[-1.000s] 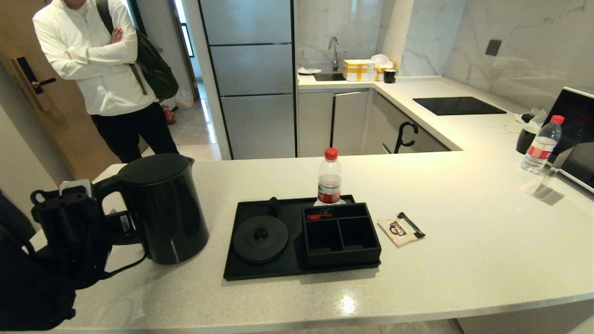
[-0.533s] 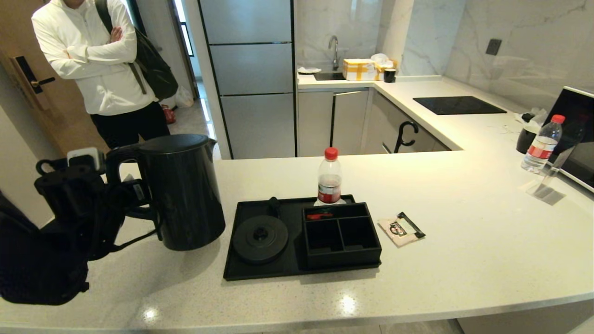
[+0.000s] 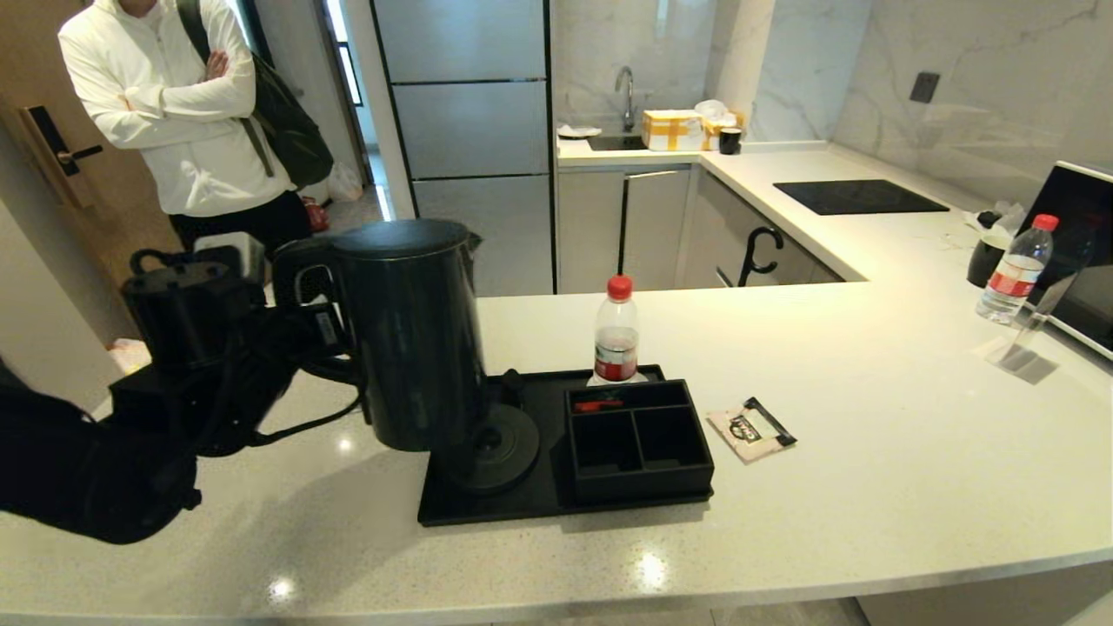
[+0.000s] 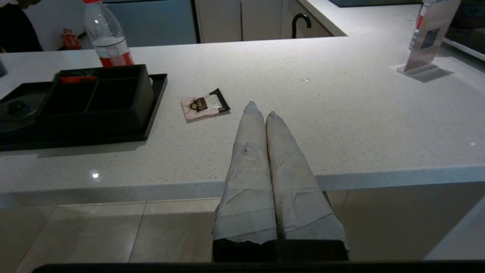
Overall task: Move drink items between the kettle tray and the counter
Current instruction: Return the kettle to its original position
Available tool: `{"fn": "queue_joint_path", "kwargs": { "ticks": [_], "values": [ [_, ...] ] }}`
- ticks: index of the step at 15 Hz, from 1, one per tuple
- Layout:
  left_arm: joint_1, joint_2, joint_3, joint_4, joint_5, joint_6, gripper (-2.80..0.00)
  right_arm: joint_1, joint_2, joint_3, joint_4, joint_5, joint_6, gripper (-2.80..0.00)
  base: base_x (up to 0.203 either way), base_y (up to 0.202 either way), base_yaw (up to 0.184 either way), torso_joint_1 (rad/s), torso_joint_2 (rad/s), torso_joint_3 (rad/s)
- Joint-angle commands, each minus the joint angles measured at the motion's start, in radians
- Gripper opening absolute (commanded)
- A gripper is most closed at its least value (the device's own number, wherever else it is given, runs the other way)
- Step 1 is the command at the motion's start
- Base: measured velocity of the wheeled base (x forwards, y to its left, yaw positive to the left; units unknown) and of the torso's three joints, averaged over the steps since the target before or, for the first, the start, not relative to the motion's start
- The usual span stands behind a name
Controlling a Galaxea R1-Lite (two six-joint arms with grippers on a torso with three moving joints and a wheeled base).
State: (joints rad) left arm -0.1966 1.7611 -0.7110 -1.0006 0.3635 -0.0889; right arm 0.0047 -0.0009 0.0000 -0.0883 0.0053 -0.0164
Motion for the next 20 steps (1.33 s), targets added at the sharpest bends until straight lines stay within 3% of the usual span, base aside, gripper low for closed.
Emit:
{"fn": "queue_joint_path", "kwargs": {
  "ticks": [1, 9, 17, 20],
  "values": [
    [-0.046, 0.002, -0.005, -0.005, -0.001, 0.001, -2.8, 0.0, 0.001, 0.031, -0.002, 0.001, 0.0, -2.8, 0.0, 0.0, 0.0, 0.0, 0.0, 0.0],
    [-0.045, 0.092, -0.012, -0.016, -0.094, 0.068, -2.8, 0.0, 0.001, 0.031, -0.002, 0.001, 0.0, -2.8, 0.0, 0.0, 0.0, 0.0, 0.0, 0.0],
    [-0.038, 0.147, -0.005, -0.029, -0.223, 0.076, -2.8, 0.0, 0.001, 0.031, -0.002, 0.001, 0.0, -2.8, 0.0, 0.0, 0.0, 0.0, 0.0, 0.0],
    [-0.038, 0.156, -0.001, -0.049, -0.23, 0.097, -2.8, 0.0, 0.001, 0.031, -0.002, 0.001, 0.0, -2.8, 0.0, 0.0, 0.0, 0.0, 0.0, 0.0]
  ]
}}
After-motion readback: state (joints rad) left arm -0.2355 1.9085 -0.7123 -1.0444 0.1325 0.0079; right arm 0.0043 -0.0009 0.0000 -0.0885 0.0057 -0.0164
